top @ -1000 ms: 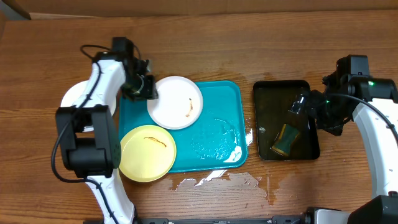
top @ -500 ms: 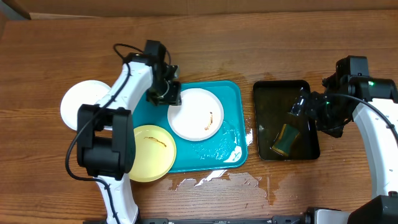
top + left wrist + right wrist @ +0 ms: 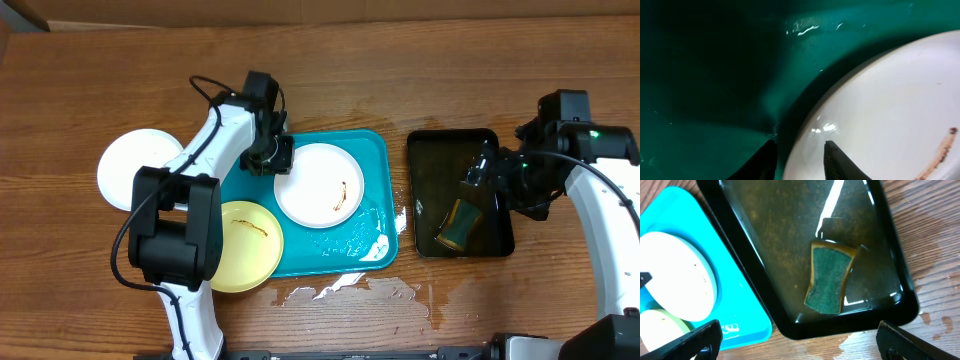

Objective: Clean dirty plates on tray and stack at the side
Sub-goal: 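Reach the left gripper to the white plate on the teal tray and grip its rim, then lower the right gripper into the black tray and grasp the sponge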

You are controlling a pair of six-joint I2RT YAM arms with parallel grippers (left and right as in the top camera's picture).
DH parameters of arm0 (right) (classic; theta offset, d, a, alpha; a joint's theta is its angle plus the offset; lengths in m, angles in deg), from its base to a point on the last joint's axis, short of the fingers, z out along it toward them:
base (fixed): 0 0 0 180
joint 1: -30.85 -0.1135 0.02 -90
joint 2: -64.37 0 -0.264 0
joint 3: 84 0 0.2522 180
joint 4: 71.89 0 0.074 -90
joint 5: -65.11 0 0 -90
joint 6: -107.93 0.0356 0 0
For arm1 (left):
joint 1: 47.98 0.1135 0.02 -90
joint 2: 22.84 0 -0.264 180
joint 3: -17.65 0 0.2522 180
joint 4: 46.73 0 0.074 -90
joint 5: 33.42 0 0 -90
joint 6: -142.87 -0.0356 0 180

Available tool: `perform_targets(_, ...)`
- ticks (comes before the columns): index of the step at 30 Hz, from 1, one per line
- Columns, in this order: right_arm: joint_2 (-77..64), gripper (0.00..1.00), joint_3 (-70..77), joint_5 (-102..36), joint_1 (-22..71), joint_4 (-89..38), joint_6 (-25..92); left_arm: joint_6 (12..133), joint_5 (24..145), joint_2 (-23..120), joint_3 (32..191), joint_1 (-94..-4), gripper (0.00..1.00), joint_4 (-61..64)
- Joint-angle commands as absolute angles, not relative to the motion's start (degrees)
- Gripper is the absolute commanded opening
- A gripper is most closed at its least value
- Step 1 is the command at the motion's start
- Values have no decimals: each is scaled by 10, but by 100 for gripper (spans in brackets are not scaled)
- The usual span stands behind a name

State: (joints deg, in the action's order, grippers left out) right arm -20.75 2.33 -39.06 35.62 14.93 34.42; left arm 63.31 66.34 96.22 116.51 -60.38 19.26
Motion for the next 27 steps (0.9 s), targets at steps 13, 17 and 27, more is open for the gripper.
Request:
perform_targets(13,-206,100,5,-314,260,130,421,777,792,969,1119,-609,13,188)
perform_targets(17,-206,100,-20,-313,255,106,421,739,789,969,1119,-607,35,188)
perform_targets(27,-206,91,-132,-255,255,0,501,672,787,968,1119,-608,39,189)
